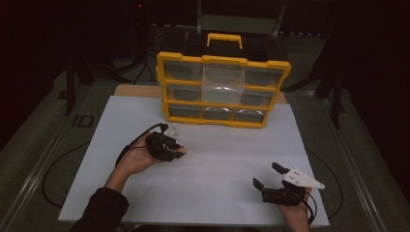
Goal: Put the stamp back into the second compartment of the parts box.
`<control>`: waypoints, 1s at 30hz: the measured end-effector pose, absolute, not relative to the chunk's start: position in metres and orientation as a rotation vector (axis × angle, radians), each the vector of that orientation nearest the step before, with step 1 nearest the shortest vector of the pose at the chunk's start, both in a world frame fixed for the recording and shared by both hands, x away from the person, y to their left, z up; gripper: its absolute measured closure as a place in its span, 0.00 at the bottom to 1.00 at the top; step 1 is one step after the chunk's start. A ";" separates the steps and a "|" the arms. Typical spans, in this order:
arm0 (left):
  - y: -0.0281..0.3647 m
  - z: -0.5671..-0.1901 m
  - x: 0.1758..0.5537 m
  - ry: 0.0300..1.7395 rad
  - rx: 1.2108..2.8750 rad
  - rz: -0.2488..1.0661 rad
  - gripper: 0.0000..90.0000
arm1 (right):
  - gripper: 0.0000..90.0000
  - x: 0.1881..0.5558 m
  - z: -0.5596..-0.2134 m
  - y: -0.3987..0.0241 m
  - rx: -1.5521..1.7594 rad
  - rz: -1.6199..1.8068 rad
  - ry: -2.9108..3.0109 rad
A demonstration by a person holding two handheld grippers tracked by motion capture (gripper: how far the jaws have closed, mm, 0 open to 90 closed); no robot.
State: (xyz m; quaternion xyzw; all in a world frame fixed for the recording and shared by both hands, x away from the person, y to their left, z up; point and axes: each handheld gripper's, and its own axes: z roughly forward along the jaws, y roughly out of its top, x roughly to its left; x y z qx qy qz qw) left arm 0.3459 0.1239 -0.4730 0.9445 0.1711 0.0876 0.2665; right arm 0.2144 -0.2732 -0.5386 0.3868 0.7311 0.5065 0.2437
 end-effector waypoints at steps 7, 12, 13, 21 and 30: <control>0.129 -0.464 0.348 0.460 2.556 0.247 0.74 | 0.08 0.214 -0.539 -0.273 1.057 1.387 1.995; 0.134 -0.456 0.350 0.456 2.557 0.254 0.74 | 0.08 0.215 -0.539 -0.273 1.057 1.385 1.998; 0.135 -0.454 0.351 0.456 2.558 0.260 0.74 | 0.08 0.215 -0.539 -0.273 1.056 1.385 1.999; 0.139 -0.443 0.355 0.448 2.560 0.289 0.74 | 0.08 0.215 -0.539 -0.273 1.057 1.390 1.996; 0.148 -0.428 0.361 0.462 2.542 0.331 0.74 | 0.08 0.215 -0.539 -0.273 1.057 1.391 1.996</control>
